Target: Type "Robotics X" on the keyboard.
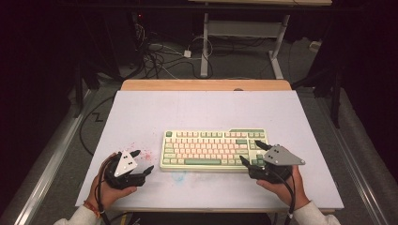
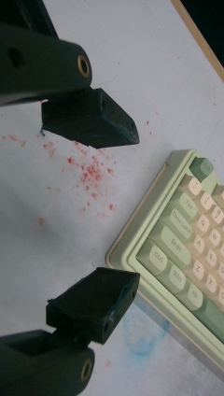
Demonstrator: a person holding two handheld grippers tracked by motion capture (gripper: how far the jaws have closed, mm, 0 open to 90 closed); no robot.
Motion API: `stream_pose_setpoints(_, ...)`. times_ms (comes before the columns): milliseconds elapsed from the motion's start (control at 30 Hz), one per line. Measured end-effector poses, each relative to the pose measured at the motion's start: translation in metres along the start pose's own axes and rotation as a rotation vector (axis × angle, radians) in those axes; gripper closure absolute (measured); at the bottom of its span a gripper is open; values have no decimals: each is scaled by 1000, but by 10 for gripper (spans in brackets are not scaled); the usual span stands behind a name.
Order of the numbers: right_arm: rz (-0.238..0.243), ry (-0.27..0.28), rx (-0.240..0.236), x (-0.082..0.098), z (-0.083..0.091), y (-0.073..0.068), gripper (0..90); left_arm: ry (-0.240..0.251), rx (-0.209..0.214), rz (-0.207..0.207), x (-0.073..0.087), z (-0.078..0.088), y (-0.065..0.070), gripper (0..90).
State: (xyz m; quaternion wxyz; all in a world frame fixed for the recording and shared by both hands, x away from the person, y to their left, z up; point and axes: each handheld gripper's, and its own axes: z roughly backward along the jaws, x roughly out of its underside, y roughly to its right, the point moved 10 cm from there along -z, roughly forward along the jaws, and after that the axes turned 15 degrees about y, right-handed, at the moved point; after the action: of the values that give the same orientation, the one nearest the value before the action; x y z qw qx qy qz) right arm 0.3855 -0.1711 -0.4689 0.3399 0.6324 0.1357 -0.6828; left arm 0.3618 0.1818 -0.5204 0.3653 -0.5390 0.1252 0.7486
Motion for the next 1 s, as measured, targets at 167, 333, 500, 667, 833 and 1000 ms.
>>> stream_pose_setpoints(167, -5, -27, 23, 13, 15, 4, 273, 0, 0, 7, -6, 3, -4, 436)
stream_pose_setpoints(333, 10, -53, 46, 25, 28, 6, 274, -3, 40, 44, -12, 3, -2, 658)
stream_pose_setpoints(500, 27, -68, 62, 33, 31, 10, 274, -10, 94, 55, -22, -6, 2, 823)
stream_pose_setpoints(667, 6, -61, 61, 32, 31, 10, 275, -5, 150, 49, -44, -19, 11, 878)
stream_pose_setpoints(833, 17, -78, 70, 36, 29, 11, 277, -22, 186, 17, -60, -37, 22, 879)
stream_pose_setpoints(1000, 10, -83, 69, 38, 29, 12, 279, -27, 240, -2, -73, -58, 37, 879)
